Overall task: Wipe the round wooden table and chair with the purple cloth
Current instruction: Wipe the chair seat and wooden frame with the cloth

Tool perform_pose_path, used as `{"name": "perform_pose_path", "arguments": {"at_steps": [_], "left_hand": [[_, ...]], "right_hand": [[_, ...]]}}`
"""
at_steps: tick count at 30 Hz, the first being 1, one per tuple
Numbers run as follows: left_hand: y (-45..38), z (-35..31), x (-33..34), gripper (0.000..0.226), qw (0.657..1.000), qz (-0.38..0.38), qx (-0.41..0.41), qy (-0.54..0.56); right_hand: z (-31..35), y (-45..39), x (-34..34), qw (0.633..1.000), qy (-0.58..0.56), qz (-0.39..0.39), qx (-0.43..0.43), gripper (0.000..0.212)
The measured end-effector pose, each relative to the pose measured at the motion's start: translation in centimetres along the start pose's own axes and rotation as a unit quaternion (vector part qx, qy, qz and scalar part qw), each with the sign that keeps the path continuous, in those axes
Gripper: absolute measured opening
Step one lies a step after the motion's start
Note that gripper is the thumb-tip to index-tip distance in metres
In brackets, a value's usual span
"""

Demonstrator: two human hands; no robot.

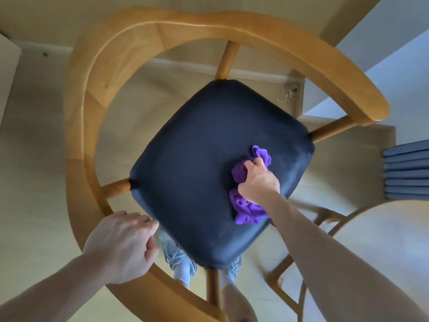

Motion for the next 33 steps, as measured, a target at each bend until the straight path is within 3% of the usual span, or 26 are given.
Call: {"name": "perform_pose_path", "arguments": {"at_steps": [4, 7, 10, 15, 21, 23, 25, 29, 30, 33], "left_hand": [[0.0, -0.4, 0.3, 0.022, 1.000, 0.019, -0.003, 0.004], [1.3, -3.9, 1.3, 0.024, 0.999, 0.042, 0.007, 0.032], [2.9, -10.3, 2.8, 0.021, 0.996, 0.038, 0.051, 0.058], [2.8, -12.2, 4.8, 0.023, 0.998, 0.007, -0.017, 0.064], [2.9, -11.7, 4.3, 0.024, 0.997, -0.004, -0.041, 0.066], [3.0, -11.7, 4.1, 0.024, 0.997, -0.012, -0.044, 0.067], [3.0, -11.8, 4.0, 0.023, 0.997, -0.018, -0.042, 0.065], [3.1, -11.7, 4.3, 0.020, 0.998, -0.029, -0.031, 0.052], [3.2, -11.7, 4.4, 0.019, 0.998, -0.032, -0.029, 0.054], [3.2, -11.7, 4.6, 0.019, 0.997, -0.036, -0.031, 0.056]], "right_hand": [[-2.9, 3.1, 0.9, 0.997, -0.040, 0.063, 0.033, 0.043], [-4.3, 2.2, -3.1, 0.978, -0.180, -0.061, 0.083, 0.042], [-3.4, -0.7, -6.4, 0.950, -0.255, -0.170, 0.068, 0.039], [-1.4, -2.4, -3.5, 0.984, -0.139, -0.088, 0.062, 0.026], [-1.4, 6.7, 5.7, 0.997, -0.068, 0.036, -0.014, 0.044], [-2.1, 7.6, 6.1, 0.994, -0.071, 0.083, -0.020, 0.046], [-4.0, 6.7, 3.2, 0.990, -0.137, 0.033, 0.011, 0.032], [-8.8, 3.6, -4.9, 0.939, -0.263, -0.207, 0.078, 0.024], [-9.2, 2.6, -5.6, 0.940, -0.253, -0.216, 0.075, 0.025], [-8.8, 0.6, -4.1, 0.967, -0.192, -0.150, 0.072, 0.024]]}}
Point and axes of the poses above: each hand's wrist, its own y-axis away from the middle knuckle, its own x-axis out of the palm, z = x × y, the point moved 9 cm from there along -y, towards the middle knuckle, and after that the axes turned 5 degrees about -x, right-handed, at the moved point
